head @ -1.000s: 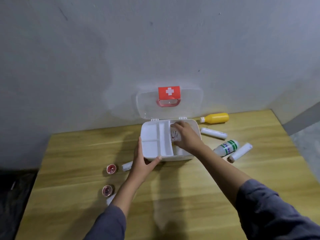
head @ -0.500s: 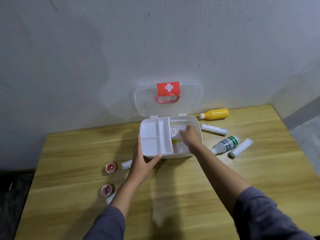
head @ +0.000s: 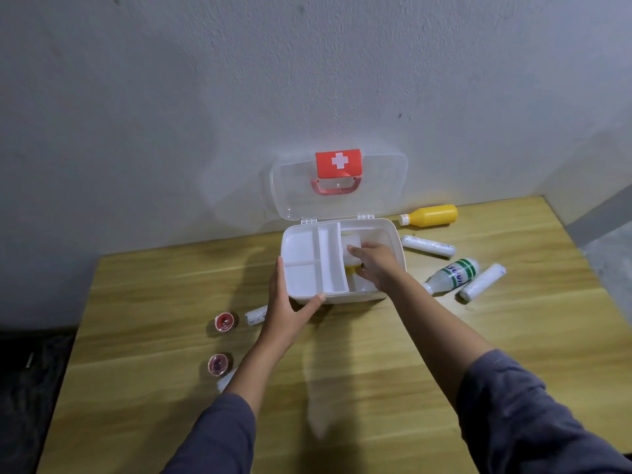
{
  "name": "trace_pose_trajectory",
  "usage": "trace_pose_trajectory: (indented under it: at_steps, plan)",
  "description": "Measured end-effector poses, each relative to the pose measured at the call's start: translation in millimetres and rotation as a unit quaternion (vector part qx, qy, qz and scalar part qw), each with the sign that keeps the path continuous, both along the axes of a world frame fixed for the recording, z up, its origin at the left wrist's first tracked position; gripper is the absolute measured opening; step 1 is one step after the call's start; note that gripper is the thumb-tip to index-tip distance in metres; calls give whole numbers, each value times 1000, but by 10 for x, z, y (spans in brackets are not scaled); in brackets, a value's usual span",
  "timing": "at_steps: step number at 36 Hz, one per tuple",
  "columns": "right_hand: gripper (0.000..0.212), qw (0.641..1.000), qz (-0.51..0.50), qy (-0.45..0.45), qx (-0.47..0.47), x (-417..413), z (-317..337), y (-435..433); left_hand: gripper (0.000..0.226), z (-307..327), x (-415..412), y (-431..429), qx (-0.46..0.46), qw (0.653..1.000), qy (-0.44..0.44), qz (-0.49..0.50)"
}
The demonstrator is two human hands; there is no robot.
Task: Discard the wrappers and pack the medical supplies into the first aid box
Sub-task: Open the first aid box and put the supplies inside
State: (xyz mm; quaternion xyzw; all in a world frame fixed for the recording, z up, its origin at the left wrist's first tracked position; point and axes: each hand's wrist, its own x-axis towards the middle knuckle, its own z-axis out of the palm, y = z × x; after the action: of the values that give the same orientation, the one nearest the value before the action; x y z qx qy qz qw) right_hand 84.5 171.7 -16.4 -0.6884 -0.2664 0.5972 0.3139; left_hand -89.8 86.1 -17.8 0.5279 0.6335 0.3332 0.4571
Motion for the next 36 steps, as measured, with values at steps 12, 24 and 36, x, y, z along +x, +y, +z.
trace_pose_trajectory:
  at_steps: [12,24,36]
  plan:
    - [24,939,-28,-183,289,438,458,-360,98,19,-9,-9,7,1000,-6,-6]
    - [51,783,360,-465,202,1322,-140,-775,99,-47,-17,9,13,1000,-1,-5]
    - [16,851,167,-406,289,1201,22,-760,98,-56,-12,10,14,1000,12,-6]
